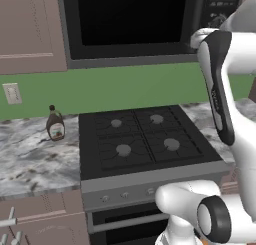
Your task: Place the sponge inside the microwave to prepare for sanitizing.
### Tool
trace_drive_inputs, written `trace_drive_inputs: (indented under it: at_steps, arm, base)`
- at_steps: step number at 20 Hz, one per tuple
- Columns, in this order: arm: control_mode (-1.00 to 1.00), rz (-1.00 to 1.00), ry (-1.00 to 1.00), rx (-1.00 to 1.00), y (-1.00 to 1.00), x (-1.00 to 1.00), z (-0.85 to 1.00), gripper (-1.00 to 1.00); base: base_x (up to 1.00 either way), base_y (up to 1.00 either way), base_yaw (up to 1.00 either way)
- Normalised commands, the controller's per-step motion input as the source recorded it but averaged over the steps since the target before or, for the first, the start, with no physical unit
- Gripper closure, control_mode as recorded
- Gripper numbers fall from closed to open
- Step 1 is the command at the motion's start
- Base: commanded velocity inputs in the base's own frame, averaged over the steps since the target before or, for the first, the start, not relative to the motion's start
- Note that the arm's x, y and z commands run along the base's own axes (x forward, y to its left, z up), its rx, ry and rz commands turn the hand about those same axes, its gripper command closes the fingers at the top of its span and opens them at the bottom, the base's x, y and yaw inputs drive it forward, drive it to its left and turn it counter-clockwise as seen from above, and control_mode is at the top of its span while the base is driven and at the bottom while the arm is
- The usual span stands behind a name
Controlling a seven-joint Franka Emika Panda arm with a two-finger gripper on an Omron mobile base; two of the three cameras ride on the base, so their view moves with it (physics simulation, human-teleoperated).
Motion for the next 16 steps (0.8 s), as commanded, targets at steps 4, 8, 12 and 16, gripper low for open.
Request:
trace_drive_inputs:
  at_steps: [4, 8, 12, 16]
  arm:
    - [-1.00, 0.00, 0.00, 0.00, -0.07, 0.42, 0.08, -1.00]
    - [-1.00, 0.01, 0.01, 0.00, -0.04, 0.35, 0.07, -1.00]
    - [-1.00, 0.02, 0.01, 0.00, -0.01, 0.56, 0.01, -1.00]
    - [-1.00, 0.02, 0.00, 0.00, -0.05, 0.54, 0.00, -1.00]
  base:
    - [0.00, 0.00, 0.00]
    - [0.00, 0.00, 0.00]
    - [0.00, 0.00, 0.00]
    - [0.00, 0.00, 0.00]
